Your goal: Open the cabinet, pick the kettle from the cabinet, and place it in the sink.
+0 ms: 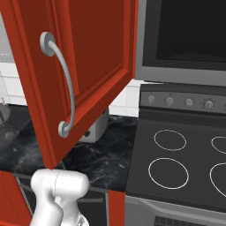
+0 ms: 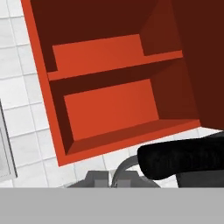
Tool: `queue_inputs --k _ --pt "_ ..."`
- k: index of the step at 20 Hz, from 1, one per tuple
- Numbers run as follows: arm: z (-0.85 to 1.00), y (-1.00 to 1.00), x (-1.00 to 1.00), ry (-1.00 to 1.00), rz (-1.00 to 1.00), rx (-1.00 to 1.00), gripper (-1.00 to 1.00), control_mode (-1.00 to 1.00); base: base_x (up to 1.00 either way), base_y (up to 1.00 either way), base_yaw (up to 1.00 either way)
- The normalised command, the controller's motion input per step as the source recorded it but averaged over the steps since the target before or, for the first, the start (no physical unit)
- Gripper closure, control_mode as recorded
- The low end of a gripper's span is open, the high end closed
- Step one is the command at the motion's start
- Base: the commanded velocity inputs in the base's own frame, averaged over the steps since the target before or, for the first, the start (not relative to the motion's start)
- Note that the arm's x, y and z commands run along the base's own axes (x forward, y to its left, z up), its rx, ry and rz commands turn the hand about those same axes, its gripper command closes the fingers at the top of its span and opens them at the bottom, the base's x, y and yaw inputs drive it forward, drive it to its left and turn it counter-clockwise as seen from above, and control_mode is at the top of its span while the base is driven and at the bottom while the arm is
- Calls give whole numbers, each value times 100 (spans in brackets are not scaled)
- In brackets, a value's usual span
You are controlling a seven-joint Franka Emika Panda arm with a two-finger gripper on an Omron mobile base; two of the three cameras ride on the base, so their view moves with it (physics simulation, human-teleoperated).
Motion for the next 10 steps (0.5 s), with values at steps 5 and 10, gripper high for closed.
queue_inputs --k 5,10 --pt "-32 24 -5 -9 0 -4 100 -100 0 0 0" --pt "-13 11 3 0 1 -5 100 -100 0 0 0"
